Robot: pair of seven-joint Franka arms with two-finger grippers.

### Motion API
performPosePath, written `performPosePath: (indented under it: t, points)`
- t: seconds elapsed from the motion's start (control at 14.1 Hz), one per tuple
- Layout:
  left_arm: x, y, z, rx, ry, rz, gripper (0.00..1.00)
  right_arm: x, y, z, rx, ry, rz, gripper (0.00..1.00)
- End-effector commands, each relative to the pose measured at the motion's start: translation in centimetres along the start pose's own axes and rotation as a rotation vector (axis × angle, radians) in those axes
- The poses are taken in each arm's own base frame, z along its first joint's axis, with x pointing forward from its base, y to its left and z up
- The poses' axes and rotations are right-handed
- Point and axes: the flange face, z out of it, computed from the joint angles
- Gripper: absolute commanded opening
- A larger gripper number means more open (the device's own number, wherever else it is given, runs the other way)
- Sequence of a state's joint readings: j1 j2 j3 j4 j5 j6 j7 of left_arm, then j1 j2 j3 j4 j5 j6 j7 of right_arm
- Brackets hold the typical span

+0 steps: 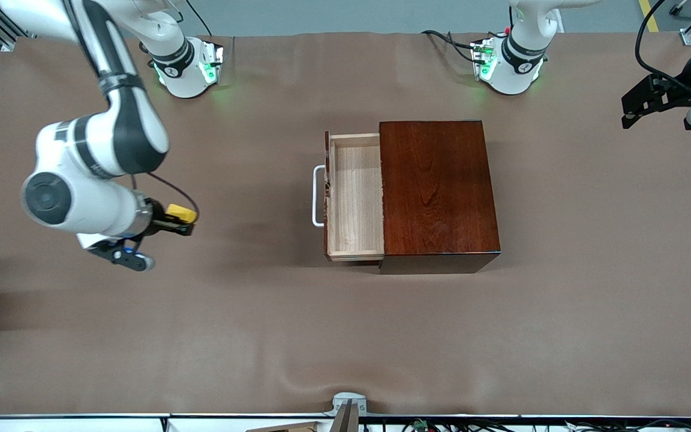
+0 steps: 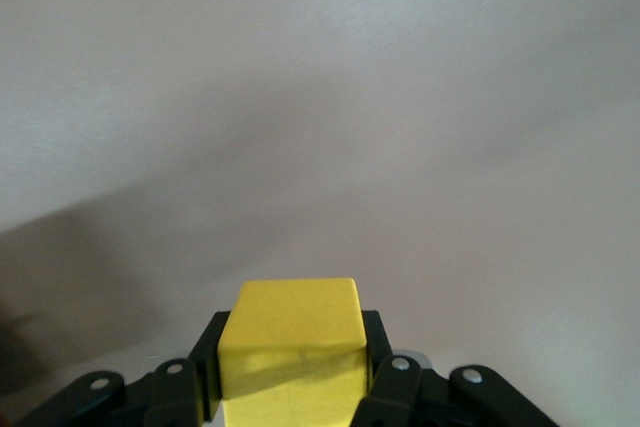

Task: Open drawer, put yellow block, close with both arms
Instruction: 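Lift the yellow cube and carry it over the open drawer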

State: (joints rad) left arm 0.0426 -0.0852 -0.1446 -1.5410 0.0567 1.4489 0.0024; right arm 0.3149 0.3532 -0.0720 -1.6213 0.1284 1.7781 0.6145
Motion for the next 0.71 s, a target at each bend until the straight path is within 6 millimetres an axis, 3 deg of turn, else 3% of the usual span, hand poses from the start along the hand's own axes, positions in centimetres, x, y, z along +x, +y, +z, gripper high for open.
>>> performPosePath:
  t: [0.0,0.28,0.64]
  points:
    - [-0.3,0.0,-0.2,-0.015,-0.001,0.005,1.00,-3.1,-4.1,-1.5,0.030,0.000,0.108,0.00]
    - [-0.2,0.0,-0.3,-0.015,0.002,0.006,1.00,-7.6,-9.5,-2.8,0.085,-0.010,0.223,0.00]
    - [-0.2,0.0,0.0,-0.015,-0.003,0.003,1.00,-12.4,-15.0,-1.9,0.101,-0.052,0.381,0.00]
